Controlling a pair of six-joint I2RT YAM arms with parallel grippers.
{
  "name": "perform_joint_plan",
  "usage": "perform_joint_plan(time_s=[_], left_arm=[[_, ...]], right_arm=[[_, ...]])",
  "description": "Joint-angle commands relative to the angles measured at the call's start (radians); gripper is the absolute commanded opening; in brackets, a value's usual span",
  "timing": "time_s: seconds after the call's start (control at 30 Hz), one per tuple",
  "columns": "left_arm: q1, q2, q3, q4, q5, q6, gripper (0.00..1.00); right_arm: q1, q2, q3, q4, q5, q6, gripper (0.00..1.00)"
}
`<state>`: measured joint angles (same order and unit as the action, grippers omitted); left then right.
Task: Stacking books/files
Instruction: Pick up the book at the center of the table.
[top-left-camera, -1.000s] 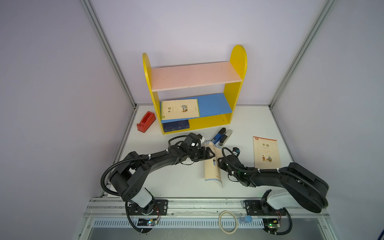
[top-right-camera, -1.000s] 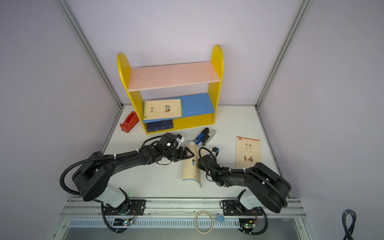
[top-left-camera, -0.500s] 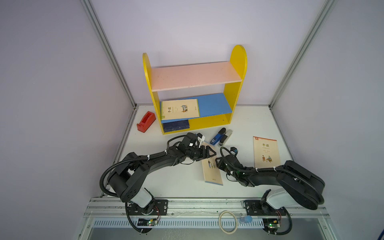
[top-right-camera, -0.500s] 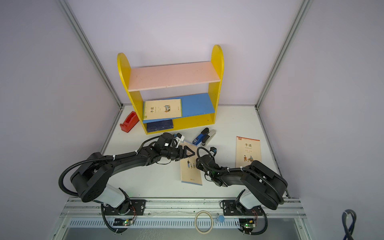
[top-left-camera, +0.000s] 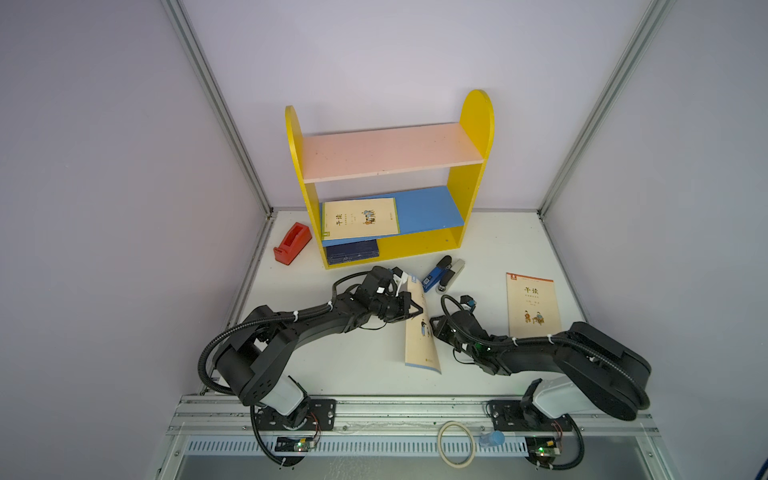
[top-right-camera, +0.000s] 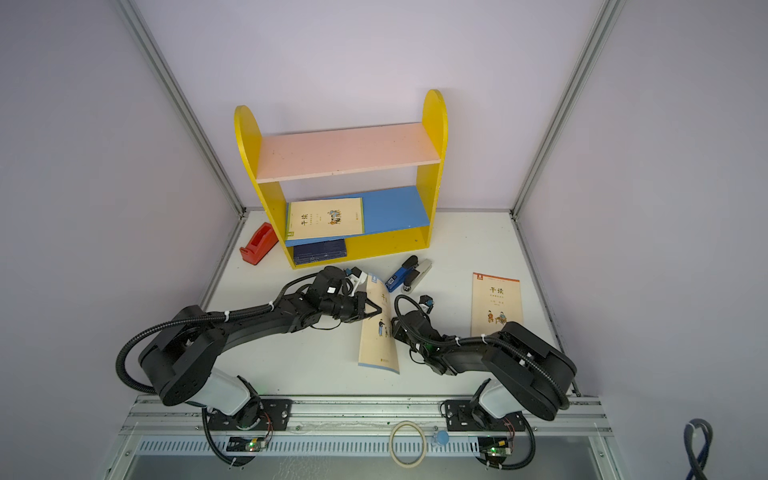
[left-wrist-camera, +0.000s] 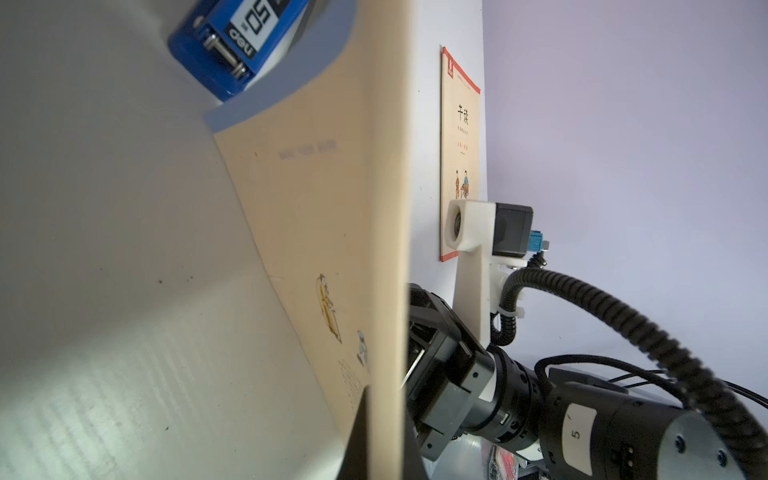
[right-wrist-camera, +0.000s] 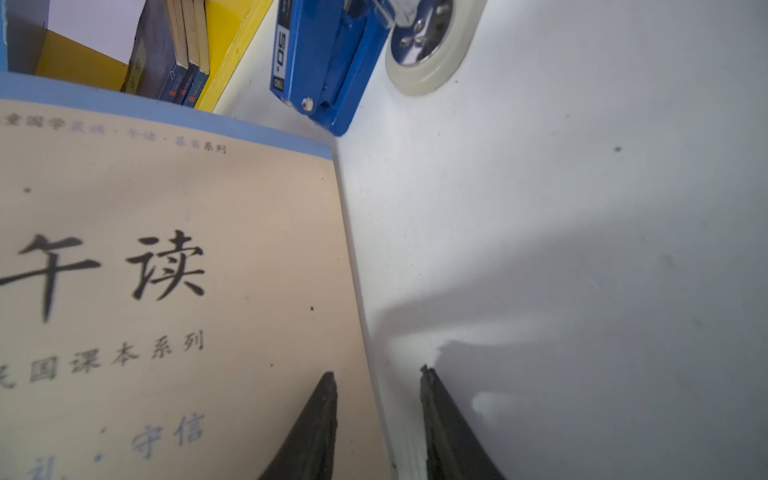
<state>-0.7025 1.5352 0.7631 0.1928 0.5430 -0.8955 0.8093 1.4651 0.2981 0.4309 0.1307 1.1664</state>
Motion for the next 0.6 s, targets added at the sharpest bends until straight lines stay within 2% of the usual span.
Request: perform_joint_plan(time_s=[0.0,0.1,0.2,0.4,0.57], left_arm=[[0.0,-0.027,-0.009,0.035,0.001,0.004,0.0],[0.0,-0.08,-0.03,0.03,-0.02,-0.002,0.0],[0.0,-0.17,-0.049,-0.009,-0.054,-0.003,0.0],[0.016,-0.429,-0.021,-0.232,-0.212,0.006,0.0],[0.089,-0.626,0.015,-0.356,-0.346,-0.081,0.0]], right_arm=[[0.004,-0.005,-0.027,-0.322,-0.066,0.014,0.37],[0.004,-0.085,-0.034,-0.346,-0.07,0.011,0.39],[0.004,-0.199,-0.029,-0.425,-0.075,0.0,0.5],[0.001,-0.536,0.057,-0.674,-0.036,-0.049,0.72],[-0.002,-0.747,0.204,-0.779,0.03,-0.118,0.85]])
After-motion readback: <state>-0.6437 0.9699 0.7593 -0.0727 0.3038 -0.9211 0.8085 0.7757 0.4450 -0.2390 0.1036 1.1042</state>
